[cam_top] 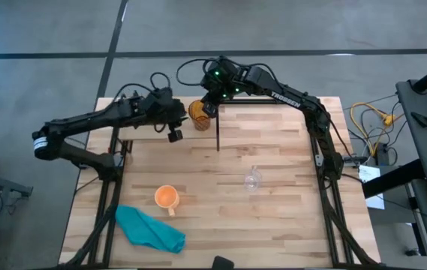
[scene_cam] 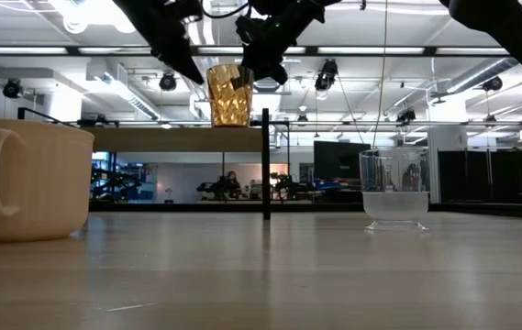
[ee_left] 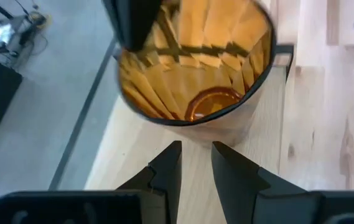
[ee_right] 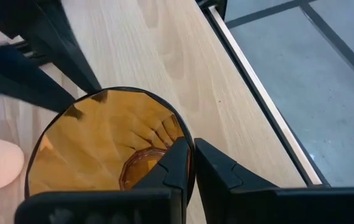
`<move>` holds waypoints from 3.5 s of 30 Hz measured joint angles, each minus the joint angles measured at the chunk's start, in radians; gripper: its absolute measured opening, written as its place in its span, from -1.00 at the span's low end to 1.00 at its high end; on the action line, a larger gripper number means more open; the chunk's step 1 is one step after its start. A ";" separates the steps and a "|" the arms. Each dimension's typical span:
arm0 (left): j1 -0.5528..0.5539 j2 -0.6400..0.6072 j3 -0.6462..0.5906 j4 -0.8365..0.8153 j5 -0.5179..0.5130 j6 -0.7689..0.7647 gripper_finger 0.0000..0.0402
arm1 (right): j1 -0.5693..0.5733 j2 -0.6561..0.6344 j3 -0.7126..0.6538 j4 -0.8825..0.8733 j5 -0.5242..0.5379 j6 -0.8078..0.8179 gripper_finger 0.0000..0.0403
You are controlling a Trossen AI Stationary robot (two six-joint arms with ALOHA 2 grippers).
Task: Stack small to large cups/mugs on shelf
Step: Put the brown glass on the shelf, then put the orange mug on the shelf
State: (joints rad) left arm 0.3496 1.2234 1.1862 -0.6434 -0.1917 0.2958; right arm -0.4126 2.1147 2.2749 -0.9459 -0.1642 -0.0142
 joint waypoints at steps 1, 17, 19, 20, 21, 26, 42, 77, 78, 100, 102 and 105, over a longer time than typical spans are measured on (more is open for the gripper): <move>0.000 -0.015 0.000 0.001 0.000 0.000 -0.63 | 0.000 0.000 0.000 0.000 0.000 0.003 -0.90; 0.000 -0.132 -0.002 0.136 -0.003 -0.001 -0.63 | 0.000 0.000 0.003 0.008 0.000 0.043 -0.90; 0.000 -0.130 -0.002 0.138 -0.003 -0.001 -0.63 | 0.000 0.000 0.002 0.004 0.000 0.044 -0.89; 0.000 -0.130 -0.004 0.137 -0.003 -0.001 -0.63 | 0.000 0.000 0.002 0.004 0.000 0.044 -0.87; 0.000 -0.130 -0.006 0.138 -0.003 -0.001 -0.63 | 0.000 0.000 0.000 0.004 0.000 0.044 -0.84; 0.000 -0.130 -0.007 0.137 0.000 -0.001 -0.63 | 0.000 0.000 0.000 0.001 0.010 0.047 -0.64; -0.006 -0.156 -0.008 0.111 0.005 -0.002 -0.63 | 0.009 -0.032 0.078 -0.058 -0.030 0.125 -0.47; -0.341 -0.155 -0.022 -0.467 0.317 -0.442 -0.63 | 0.377 -0.227 0.061 -0.625 -0.097 0.249 -0.61; -0.359 -0.146 -0.026 -0.475 0.316 -0.462 -0.63 | 0.385 -0.227 0.061 -0.625 -0.097 0.249 -0.61; -0.621 0.132 -0.032 -0.520 0.201 -0.927 -0.63 | 0.430 -0.227 0.059 -0.619 -0.097 0.242 -0.63; -0.629 0.159 -0.032 -0.518 0.201 -0.941 -0.63 | 0.430 -0.227 0.059 -0.619 -0.097 0.241 -0.64; -0.640 0.195 -0.032 -0.518 0.201 -0.944 -0.63 | 0.430 -0.227 0.059 -0.620 -0.097 0.240 -0.64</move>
State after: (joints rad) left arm -0.2904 1.4188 1.1542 -1.1614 0.0093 -0.6484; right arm 0.0177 1.8877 2.3337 -1.5654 -0.2607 0.2261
